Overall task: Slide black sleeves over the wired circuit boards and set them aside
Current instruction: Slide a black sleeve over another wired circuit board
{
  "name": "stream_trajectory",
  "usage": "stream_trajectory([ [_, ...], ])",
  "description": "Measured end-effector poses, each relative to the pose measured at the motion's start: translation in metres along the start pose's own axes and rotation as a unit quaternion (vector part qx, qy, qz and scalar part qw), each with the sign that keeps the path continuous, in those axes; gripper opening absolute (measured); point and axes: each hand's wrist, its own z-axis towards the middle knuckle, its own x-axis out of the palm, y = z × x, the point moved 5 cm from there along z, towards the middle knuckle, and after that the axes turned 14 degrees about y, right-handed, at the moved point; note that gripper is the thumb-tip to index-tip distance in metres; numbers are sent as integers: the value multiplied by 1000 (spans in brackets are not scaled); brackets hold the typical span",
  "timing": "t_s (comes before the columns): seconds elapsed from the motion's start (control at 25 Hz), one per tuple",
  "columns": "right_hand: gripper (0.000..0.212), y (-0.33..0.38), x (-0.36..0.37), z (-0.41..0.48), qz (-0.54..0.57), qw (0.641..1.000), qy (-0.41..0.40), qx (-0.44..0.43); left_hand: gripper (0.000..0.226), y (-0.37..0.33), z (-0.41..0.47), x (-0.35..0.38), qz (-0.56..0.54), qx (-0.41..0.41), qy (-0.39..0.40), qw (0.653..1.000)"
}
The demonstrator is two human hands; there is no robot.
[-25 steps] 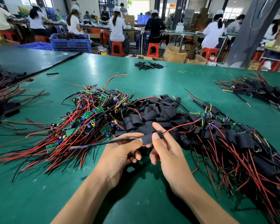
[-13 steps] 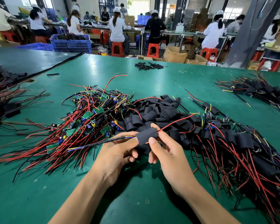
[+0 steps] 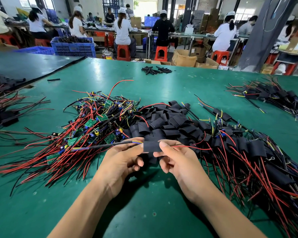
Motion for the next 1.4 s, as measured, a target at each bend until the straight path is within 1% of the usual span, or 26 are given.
stream_trajectory([
  [0.04,31,0,1,0,26,999,13,15,27,0,0,0,-9,0,4,1000],
  [0.08,35,-1,2,0,50,998,28,30,24,-1,0,0,-19,2,5,1000],
  [0.2,27,-5,9,-4,107,987,78,93,24,-1,0,-2,-37,13,-4,999],
  [0.24,25,-5,10,-6,97,983,101,114,25,-2,0,-2,-34,15,-6,999],
  [0.32,27,-5,13,-9,50,978,152,136,26,-2,1,-3,-25,16,-4,1000],
  [0.4,26,-1,18,-10,46,979,162,116,23,-2,1,-3,-24,16,0,1000],
  [0.44,27,2,19,-9,66,983,144,89,22,-2,1,-3,-27,14,1,1000],
  [0.48,29,6,17,-7,96,988,109,54,23,-1,2,-3,-29,11,-1,1000],
  [0.56,30,16,4,-3,145,989,-3,-34,33,0,2,-2,-26,2,-9,1000],
  [0.6,27,23,-8,-3,150,983,-74,-77,40,0,2,-3,-20,0,-13,1000],
  [0.68,25,35,-33,-8,142,958,-210,-138,47,1,2,-3,-6,0,-19,1000],
  [0.72,27,39,-44,-12,144,943,-255,-157,46,1,2,-3,-2,0,-20,1000],
  [0.8,37,43,-58,-19,166,923,-300,-175,37,1,1,-3,2,1,-21,1000],
  [0.88,48,45,-64,-22,174,917,-310,-179,25,2,1,-4,4,1,-24,1000],
  [0.96,51,44,-66,-22,158,919,-310,-185,15,3,1,-5,10,-1,-32,999],
  [1.12,40,38,-65,-19,83,926,-308,-200,9,3,1,-8,12,4,-63,998],
  [1.2,29,35,-63,-16,12,931,-302,-207,6,2,1,-13,21,18,-101,995],
  [1.28,20,28,-57,-12,-60,940,-278,-190,5,-1,0,-22,54,43,-159,985],
  [1.36,19,21,-51,-7,-117,951,-236,-160,8,-4,-3,-30,108,67,-218,968],
  [1.4,19,19,-47,-6,-146,955,-211,-148,12,-5,-3,-33,127,74,-235,961],
])
